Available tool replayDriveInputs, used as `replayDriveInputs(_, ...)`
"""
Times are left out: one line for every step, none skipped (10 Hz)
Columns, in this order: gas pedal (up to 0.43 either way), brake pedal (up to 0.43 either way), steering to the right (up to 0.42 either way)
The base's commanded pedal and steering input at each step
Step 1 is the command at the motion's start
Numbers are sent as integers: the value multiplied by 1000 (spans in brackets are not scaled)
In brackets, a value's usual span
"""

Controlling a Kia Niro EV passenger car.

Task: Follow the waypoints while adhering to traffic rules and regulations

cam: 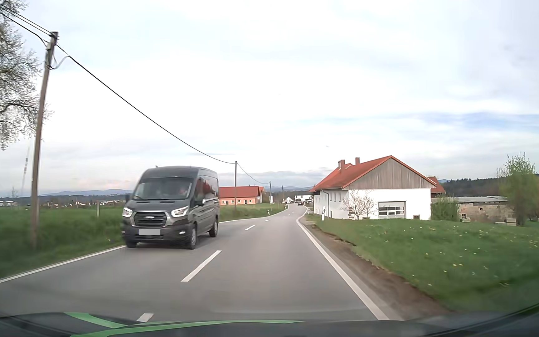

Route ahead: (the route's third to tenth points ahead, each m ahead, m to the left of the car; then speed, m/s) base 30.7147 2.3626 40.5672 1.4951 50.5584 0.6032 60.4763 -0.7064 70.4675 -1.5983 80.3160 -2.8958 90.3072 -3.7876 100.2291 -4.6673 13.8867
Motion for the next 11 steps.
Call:
replayDriveInputs(130,0,12)
replayDriveInputs(130,0,11)
replayDriveInputs(130,0,11)
replayDriveInputs(130,0,10)
replayDriveInputs(130,0,10)
replayDriveInputs(130,0,9)
replayDriveInputs(130,0,9)
replayDriveInputs(130,0,9)
replayDriveInputs(130,0,8)
replayDriveInputs(130,0,9)
replayDriveInputs(130,0,8)
